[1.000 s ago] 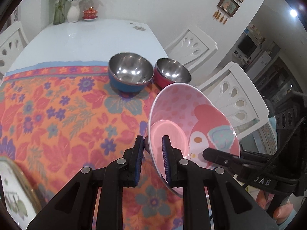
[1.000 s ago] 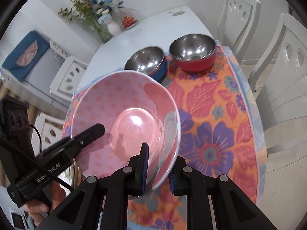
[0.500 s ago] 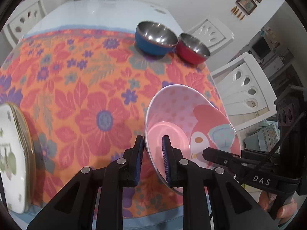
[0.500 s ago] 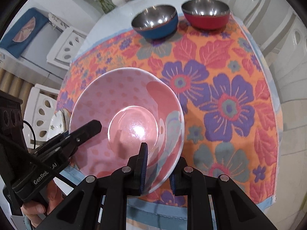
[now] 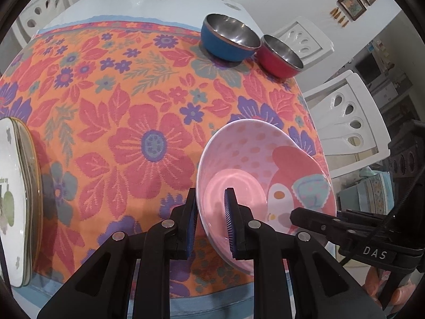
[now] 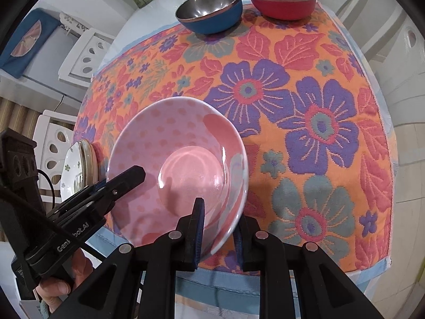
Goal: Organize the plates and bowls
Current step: 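Carry the pink bowl with both grippers toward the tablecloth edge and lower it, then open both grippers to release the pink bowl and lift away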
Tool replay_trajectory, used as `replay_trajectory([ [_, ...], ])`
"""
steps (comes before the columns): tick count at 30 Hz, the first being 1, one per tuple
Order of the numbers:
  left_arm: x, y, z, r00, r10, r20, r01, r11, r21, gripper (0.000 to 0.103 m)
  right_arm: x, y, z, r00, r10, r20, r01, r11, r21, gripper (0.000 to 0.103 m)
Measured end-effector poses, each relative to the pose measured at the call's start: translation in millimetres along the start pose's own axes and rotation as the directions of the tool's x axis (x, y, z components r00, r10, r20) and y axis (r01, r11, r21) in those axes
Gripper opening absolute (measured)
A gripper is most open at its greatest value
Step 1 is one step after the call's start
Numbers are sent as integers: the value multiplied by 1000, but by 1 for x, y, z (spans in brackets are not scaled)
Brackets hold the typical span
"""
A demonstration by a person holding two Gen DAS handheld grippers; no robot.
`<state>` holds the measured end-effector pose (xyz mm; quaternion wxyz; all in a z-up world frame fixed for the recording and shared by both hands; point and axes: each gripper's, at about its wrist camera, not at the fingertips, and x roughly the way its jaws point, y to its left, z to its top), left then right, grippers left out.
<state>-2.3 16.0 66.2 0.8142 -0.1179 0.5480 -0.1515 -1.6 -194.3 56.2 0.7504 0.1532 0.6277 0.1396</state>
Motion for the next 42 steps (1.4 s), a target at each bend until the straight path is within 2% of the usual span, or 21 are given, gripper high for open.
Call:
replay_trajectory([
  [8,-6,10,-2,1000,-4,-3,4,1000,-21,18,-12,-4,-1,999,38,10,-38,999,19,19],
  [18,-34,19,-1,999,-31,24,32,999,-18,20,-39,-8,-11,997,63,46,-65,997,30,19],
  [25,-64,8,18,995,-60,83,55,997,62,20,-63,2,-4,986,105,127,-109,994,24,19],
  [28,-73,0,29,994,-63,94,53,993,104,28,-73,9,2,978,124,169,-128,992,11,20],
  [31,-82,-9,45,991,-81,103,66,987,143,31,-87,14,11,961,144,235,-151,988,15,20],
  [33,-85,-16,55,990,-91,104,71,980,185,42,-96,14,17,948,154,279,-167,986,22,22],
  [34,-86,-19,60,990,-93,111,69,977,199,48,-100,14,22,940,158,302,-174,984,25,29],
  [35,-89,-22,67,987,-97,126,69,975,210,61,-103,14,28,935,158,317,-176,984,29,44],
  [36,-90,-23,72,985,-104,141,72,974,215,69,-105,14,31,931,157,328,-178,984,32,53],
  [37,-92,-25,79,981,-117,156,80,972,222,69,-108,12,35,923,160,350,-184,982,37,60],
  [39,-92,-26,95,976,-141,169,99,968,232,69,-111,12,43,913,151,378,-179,983,39,60],
  [42,-87,-24,122,970,-161,185,120,969,214,69,-107,11,61,916,94,389,-128,990,63,60],
])
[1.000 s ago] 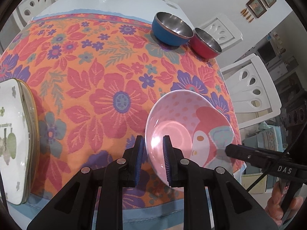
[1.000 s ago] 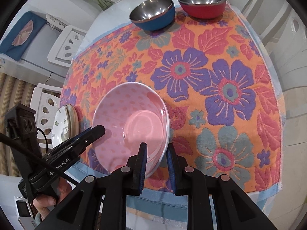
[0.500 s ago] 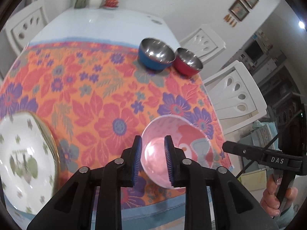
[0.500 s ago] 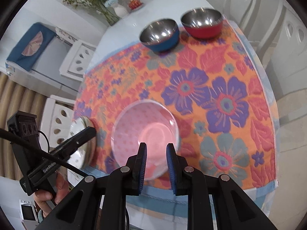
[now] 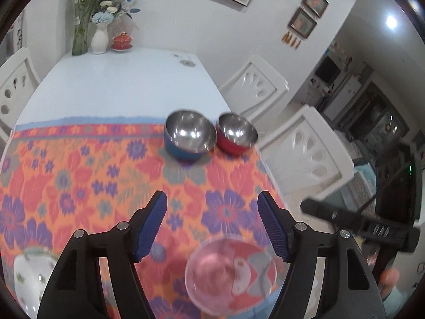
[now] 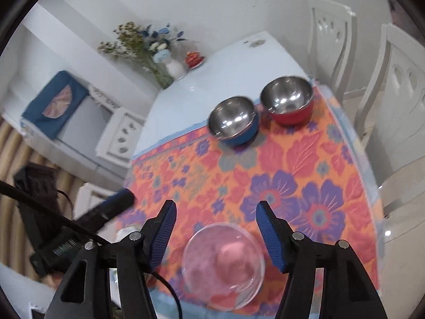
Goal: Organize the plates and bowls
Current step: 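Open both grippers to release the pink bowl and lift away, then close both grippers on the rim of the blue steel bowl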
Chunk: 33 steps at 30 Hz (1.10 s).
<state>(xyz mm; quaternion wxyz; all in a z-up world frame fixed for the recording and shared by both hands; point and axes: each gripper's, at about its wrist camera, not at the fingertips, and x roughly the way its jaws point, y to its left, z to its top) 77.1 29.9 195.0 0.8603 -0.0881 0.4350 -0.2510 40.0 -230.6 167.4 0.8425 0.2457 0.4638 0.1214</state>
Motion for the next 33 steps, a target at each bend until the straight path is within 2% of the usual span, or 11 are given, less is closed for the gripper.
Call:
replay_trajectory([
  [6,41,20,41,1000,-13,-9,13,1000,-23,69,34,-5,36,999,-36,-11,36,999,20,60],
  [11,94,43,64,996,-42,-79,37,997,-68,68,72,-15,59,998,-31,-52,34,998,50,60],
  [19,185,78,81,978,-61,-200,31,988,-149,63,143,-40,82,989,-14,-149,32,992,124,60],
  [25,223,95,91,974,-55,-218,16,984,-178,53,179,-49,99,985,-4,-174,30,988,152,55],
  [28,234,101,93,975,-54,-216,13,982,-188,44,195,-51,105,984,-17,-180,44,988,147,51],
  [29,238,102,94,976,-49,-214,8,982,-187,35,200,-52,106,983,-23,-184,51,987,149,49],
  [30,241,103,94,978,-38,-206,0,984,-179,19,204,-53,106,982,-26,-189,55,987,152,47],
  [33,246,107,94,980,-44,-196,7,982,-187,15,216,-57,107,979,-24,-203,56,987,152,36],
])
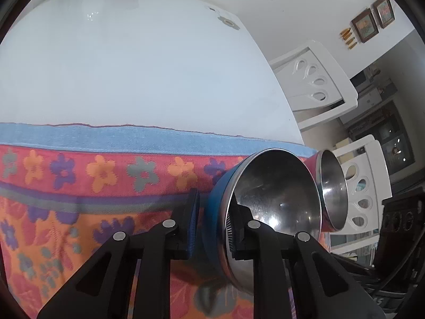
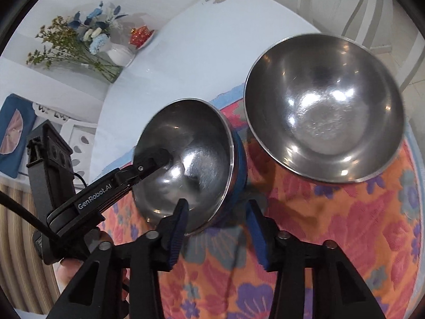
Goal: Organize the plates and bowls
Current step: 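Close both grippers on the rim of the blue steel bowl, then carry the blue steel bowl with both grippers and lower it into the pink bowl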
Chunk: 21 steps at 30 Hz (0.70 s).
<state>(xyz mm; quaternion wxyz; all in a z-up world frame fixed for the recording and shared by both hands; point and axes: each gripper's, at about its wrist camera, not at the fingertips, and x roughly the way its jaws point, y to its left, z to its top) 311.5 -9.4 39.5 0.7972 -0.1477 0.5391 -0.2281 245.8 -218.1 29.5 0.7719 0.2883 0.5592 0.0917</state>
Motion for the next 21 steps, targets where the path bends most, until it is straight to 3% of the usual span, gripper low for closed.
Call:
replay_trajectory([
  [8,-7,-4,-7,1000,5,12,-5,1000,14,14,-7,4,-2,999,-44,10,45,996,-76,32],
  [21,-83,-35,-34,995,11,99,-19,997,73,14,-64,32,-42,1000,-11,29,14,994,-106,32],
])
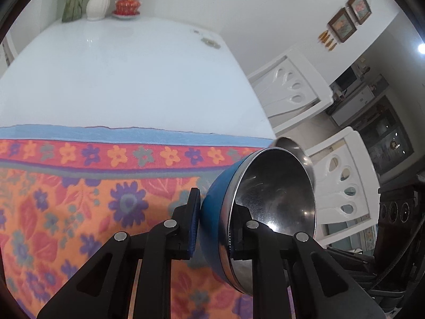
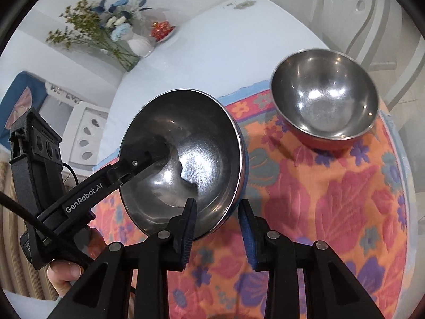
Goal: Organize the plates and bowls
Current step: 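Carry the blue steel bowl with both grippers and lower it into the pink bowl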
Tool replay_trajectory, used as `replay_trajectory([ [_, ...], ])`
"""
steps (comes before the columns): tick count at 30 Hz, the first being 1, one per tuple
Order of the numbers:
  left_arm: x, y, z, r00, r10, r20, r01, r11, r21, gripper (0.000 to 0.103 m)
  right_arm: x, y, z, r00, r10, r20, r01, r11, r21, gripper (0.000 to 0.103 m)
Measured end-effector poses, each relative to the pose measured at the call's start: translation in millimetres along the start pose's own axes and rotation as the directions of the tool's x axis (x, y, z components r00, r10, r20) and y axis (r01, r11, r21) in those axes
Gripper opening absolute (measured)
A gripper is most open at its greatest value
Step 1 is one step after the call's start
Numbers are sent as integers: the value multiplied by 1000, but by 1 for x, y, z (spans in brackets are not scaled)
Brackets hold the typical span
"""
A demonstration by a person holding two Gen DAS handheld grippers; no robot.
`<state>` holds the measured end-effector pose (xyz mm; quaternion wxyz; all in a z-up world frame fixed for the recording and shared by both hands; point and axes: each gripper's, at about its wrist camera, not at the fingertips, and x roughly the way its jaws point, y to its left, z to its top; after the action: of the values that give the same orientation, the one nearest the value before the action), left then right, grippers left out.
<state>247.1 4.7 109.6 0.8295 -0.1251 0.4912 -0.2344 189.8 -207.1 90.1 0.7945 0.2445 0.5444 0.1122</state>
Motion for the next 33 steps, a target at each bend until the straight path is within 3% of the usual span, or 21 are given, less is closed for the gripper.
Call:
replay_trajectory([
  [7,-60,-24,-23,996,-5,84,3,1000,25,14,-51,25,-39,999,27,38,-25,998,-56,32],
  [13,-104,-43,-70,993,-20,117,18,1000,19,15,-87,36,-84,997,56,44,-50,992,-120,32],
  [22,-128,-54,-151,997,-10,75,11,1000,-10,15,-107,23,-147,998,66,-18,-67,991,-117,32],
  [33,-122,-66,-195,1000,4,-8,-5,1000,-7,16,-106,17,-184,996,-48,-80,30,978,-208,34],
])
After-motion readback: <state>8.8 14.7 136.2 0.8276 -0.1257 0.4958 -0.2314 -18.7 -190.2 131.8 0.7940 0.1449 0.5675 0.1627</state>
